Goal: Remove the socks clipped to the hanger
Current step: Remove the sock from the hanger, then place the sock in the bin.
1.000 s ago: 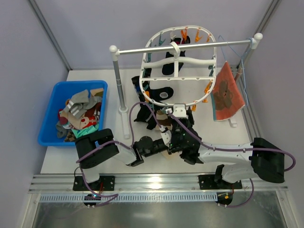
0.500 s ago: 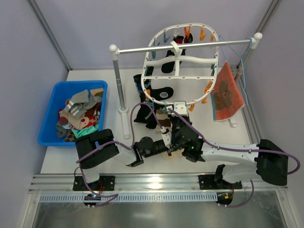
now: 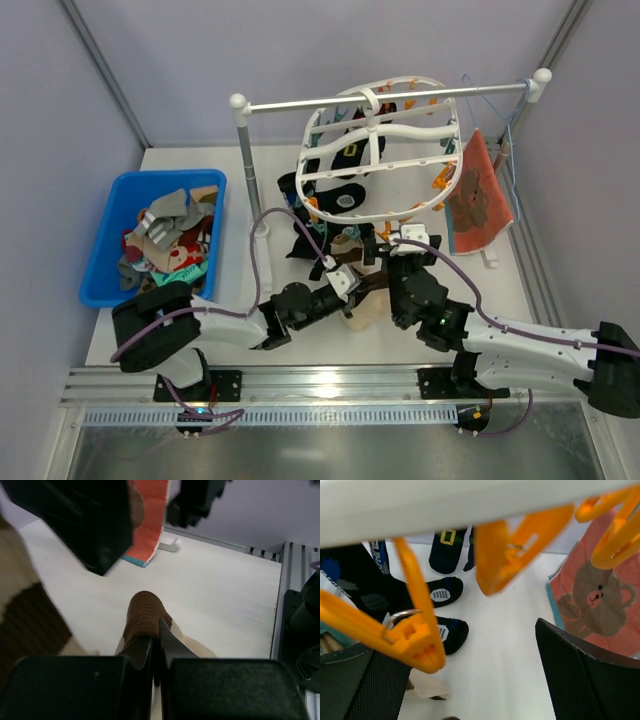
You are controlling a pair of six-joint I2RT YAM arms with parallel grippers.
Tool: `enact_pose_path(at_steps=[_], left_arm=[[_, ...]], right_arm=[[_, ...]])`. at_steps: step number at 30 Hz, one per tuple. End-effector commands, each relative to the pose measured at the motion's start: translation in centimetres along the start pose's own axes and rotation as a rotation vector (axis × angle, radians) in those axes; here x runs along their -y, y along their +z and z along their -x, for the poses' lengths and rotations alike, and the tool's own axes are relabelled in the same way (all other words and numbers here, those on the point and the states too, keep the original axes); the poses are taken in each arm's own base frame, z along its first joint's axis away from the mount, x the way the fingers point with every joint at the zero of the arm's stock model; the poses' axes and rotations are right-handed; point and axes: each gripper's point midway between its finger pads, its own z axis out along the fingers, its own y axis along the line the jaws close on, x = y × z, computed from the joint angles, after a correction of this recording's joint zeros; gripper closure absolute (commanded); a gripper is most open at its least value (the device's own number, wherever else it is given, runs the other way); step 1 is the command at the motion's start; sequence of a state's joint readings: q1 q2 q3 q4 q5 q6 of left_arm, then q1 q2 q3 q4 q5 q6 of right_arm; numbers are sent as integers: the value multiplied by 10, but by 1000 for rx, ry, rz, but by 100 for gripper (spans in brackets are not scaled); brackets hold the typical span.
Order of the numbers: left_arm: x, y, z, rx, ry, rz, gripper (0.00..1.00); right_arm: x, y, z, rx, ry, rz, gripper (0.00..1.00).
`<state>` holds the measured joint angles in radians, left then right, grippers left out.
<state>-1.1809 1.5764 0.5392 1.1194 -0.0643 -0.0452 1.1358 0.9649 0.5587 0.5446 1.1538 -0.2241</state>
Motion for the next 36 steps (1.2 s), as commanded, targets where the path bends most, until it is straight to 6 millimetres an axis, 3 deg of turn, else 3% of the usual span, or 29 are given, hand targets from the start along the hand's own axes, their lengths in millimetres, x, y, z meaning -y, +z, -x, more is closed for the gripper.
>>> enact_pose_path(at_steps=[1,9,13,14,16,20,21,27,32,33,35,36], left_arm=[[-16,-12,4,-111,-6,102,100],[-44,-61,15,-169,-72,272,100],[-63,-91,17,-208,-116,399,100],[-73,-101,29,-171,-123,461,100],[-86,-119,31,-169,-128,543,100],[-121,-169,57,-99,-115,749,100],[-129,-180,64,-76,-117,797,100],[-179,-229,105,49,-149,999,100],[-215,-227,120,59,-192,1061,100],[-232,-234,120,62,-213,1112,100],[-248,-223,119,51,-243,1101,100],[-263,-233,122,66,-248,1153,100]], right_arm=[[1,1,-25,-29,78,67,4],[30,19,-86,-76,157,90,2],[42,26,-97,-63,224,110,2],[44,27,-99,-58,240,107,2],[55,31,-105,-52,264,80,2],[67,38,-116,-48,342,85,2],[80,41,-122,-43,356,52,2],[88,43,-129,-33,438,76,2],[93,45,-132,-34,460,74,2],[92,44,-133,-34,461,79,2],[93,44,-133,-31,467,79,2],[94,44,-133,-31,470,76,2]])
